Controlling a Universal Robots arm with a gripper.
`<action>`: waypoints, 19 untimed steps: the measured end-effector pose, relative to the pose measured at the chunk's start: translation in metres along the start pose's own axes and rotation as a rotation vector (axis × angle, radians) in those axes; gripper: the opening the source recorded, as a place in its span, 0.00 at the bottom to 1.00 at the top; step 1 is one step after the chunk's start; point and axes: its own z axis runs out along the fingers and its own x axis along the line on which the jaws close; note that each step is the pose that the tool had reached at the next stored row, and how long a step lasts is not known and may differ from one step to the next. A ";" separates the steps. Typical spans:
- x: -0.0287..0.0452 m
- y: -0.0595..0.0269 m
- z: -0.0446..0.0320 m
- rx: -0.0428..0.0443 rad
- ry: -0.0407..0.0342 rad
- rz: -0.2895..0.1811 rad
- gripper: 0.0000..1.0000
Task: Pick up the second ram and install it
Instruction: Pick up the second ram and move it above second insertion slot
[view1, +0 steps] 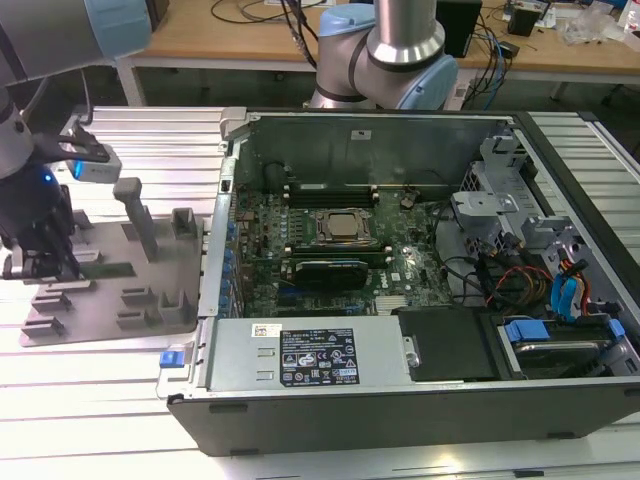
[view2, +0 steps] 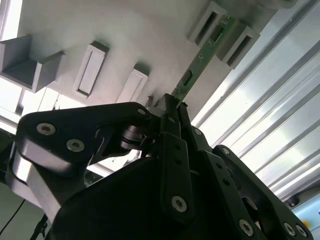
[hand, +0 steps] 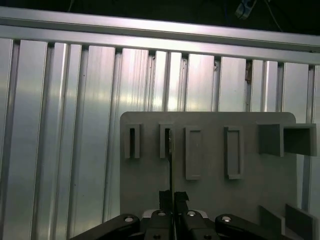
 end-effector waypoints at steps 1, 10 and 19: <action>-0.0001 0.0001 -0.0014 -0.0001 0.0000 0.000 0.11; -0.0010 0.0010 -0.0246 0.0001 0.0000 0.000 0.11; -0.0019 0.0019 -0.0492 0.0000 0.0000 0.000 0.11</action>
